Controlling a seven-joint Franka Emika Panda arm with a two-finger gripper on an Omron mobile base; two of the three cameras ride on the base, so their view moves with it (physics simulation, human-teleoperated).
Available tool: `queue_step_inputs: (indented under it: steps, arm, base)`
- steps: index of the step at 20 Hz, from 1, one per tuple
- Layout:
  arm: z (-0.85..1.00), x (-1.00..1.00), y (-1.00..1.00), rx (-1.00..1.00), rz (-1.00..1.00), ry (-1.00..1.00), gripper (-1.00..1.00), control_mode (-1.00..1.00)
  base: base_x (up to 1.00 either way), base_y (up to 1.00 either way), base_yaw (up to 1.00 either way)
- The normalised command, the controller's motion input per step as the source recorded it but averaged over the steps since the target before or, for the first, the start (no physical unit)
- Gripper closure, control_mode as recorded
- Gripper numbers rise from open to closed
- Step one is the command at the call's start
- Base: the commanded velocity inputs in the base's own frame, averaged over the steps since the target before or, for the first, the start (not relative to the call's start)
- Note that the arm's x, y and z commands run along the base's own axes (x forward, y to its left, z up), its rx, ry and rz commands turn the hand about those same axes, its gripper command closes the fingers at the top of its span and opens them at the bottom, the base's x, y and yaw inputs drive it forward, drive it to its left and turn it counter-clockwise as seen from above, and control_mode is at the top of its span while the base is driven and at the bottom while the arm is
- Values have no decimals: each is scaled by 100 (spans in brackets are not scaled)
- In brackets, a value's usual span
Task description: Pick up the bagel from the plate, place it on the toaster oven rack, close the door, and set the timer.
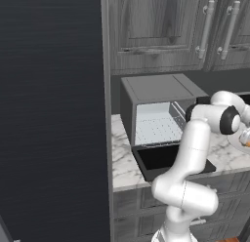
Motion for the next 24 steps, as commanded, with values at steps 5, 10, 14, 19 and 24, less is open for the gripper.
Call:
queue_step_inputs:
  steps: [5,10,14,19,24]
  arm:
    - [-19,14,-15,0,1,3,-100,-100]
    - [-30,1,-2,0,2,2,-100,-100]
    - [-52,-9,1,0,0,2,-100,-100]
    - [-61,-26,17,0,0,0,-100,-100]
    - [-66,-13,39,0,0,0,100,-100]
  base:
    - [0,0,0]
    - [0,0,0]
    - [0,0,0]
    - [0,0,0]
    - [0,0,0]
